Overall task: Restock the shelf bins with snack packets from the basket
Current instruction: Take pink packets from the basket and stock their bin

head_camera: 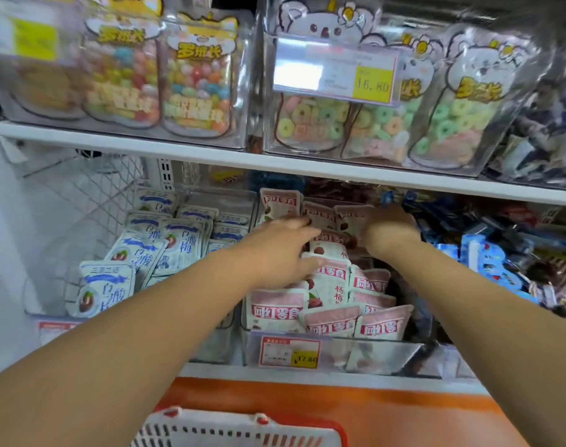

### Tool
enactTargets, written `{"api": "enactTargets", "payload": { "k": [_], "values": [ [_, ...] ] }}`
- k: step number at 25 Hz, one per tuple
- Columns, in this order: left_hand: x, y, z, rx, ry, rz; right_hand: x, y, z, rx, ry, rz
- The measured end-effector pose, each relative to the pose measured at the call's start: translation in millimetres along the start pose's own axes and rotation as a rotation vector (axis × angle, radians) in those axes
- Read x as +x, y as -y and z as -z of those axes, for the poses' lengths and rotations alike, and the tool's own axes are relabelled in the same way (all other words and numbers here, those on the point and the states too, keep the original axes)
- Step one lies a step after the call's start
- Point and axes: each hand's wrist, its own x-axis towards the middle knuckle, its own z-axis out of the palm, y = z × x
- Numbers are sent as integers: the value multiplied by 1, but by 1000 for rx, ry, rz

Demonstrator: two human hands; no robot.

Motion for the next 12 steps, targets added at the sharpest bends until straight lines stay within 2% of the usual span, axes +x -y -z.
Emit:
{"api": "enactTargets", "payload": {
  "k": [2, 4, 6, 7, 8, 10, 11, 12],
  "values": [
    [-37, 3, 2, -92, -174, -13, -25, -6, 8, 260, -277, 12],
    [-86, 7, -9, -196, -430, -10, -71, 3, 14, 623, -473, 83],
    [-135, 10, -29, -283, -627, 11, -134, 26, 10, 902, -578, 233],
    [-158, 11, -46, -304, -674, 48, -165, 40, -1, 976, -599, 313],
    [-178, 12, -66, -309, -669, 101, -192, 52, -20, 1009, -598, 383],
    [-220, 13, -115, -306, -498, 236, -239, 78, -73, 972, -447, 434],
    [-239, 15, -142, -317, -363, 302, -255, 89, -99, 932, -267, 413],
    [-256, 18, -169, -332, -209, 357, -267, 99, -128, 880, -17, 363]
  ]
}}
